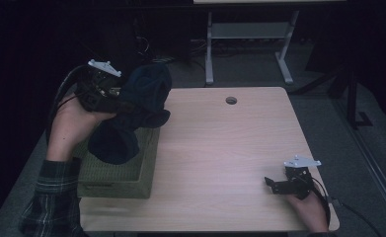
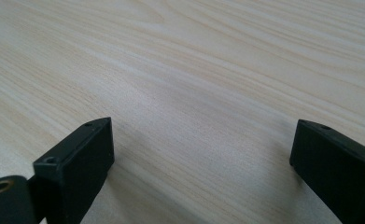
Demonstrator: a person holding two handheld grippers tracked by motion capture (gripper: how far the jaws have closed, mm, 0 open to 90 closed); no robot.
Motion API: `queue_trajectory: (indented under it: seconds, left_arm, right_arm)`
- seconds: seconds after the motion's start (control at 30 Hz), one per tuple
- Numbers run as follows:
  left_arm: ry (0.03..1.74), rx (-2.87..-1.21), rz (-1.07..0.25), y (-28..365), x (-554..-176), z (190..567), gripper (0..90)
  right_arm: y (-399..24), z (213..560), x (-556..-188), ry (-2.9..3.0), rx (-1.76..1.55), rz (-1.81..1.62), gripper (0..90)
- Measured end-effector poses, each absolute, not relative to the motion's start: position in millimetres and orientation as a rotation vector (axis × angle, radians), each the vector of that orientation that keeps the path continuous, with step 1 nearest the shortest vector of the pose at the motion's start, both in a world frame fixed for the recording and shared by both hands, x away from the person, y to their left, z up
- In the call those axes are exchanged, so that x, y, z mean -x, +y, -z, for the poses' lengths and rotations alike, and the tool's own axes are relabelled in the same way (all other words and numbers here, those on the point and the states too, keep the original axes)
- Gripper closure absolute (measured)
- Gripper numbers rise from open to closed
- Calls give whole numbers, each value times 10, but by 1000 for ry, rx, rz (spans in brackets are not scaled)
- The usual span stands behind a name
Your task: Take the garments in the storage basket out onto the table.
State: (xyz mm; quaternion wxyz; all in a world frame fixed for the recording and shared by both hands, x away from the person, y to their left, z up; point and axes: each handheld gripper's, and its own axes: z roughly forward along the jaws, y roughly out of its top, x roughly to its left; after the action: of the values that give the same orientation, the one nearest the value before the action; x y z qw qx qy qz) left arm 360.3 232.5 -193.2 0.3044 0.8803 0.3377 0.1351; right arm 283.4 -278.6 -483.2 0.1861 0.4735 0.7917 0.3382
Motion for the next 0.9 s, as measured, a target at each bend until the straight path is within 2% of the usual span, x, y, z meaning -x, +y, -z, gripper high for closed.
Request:
queue_trajectory:
  seconds: [0.9]
  left_arm:
    - [723, -2398, -265, 1574, -3682, 1887, 771]
  right_arm:
    - [-2785, 4831, -2833, 2229, -1337, -951, 59]
